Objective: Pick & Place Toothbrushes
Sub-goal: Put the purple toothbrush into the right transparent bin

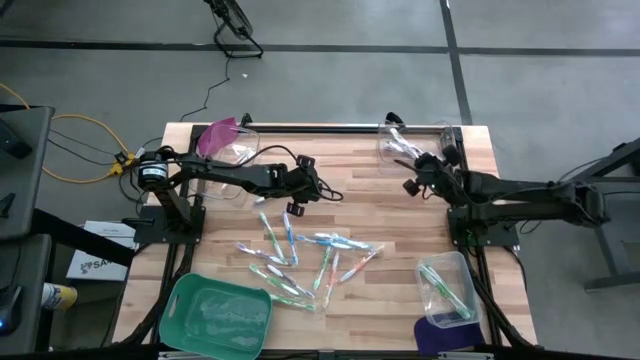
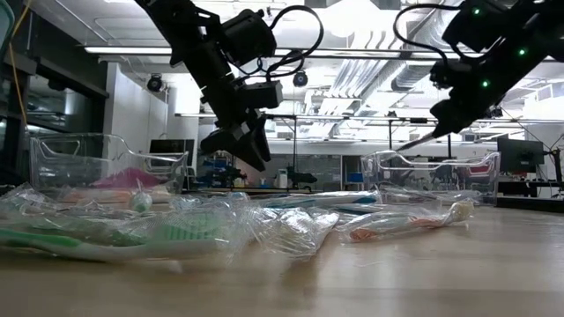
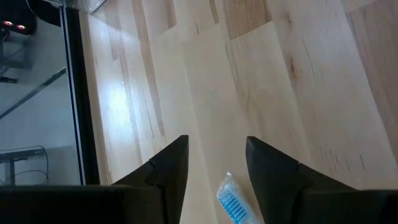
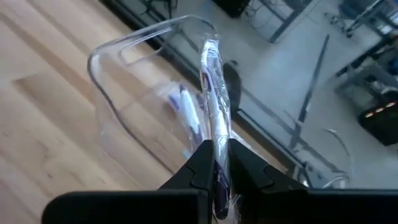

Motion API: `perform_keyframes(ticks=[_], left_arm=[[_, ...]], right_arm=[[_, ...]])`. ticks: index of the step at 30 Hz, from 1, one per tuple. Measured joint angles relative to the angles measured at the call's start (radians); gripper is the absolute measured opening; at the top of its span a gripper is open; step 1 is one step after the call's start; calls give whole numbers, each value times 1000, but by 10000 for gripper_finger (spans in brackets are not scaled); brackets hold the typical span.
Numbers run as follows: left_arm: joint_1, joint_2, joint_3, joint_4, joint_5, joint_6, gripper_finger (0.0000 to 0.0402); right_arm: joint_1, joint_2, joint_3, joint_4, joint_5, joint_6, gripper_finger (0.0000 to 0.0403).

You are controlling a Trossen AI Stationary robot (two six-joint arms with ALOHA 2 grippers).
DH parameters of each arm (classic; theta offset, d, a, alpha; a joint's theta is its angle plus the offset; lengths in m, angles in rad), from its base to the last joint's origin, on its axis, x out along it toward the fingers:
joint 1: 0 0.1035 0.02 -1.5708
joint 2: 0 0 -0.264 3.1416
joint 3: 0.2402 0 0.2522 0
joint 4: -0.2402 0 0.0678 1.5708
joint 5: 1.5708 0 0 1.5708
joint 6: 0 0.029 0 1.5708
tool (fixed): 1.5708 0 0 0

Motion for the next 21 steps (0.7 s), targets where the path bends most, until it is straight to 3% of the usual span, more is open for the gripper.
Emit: perform_keyframes(ticks=[9,21], left_arm=[[0,0,0,0,17,-3,154],[0,0,0,0,21,-3,154]], right_arm=[[-126,0,3,1,-162,-66,23],[-415,3,46,4,-487,77,24]])
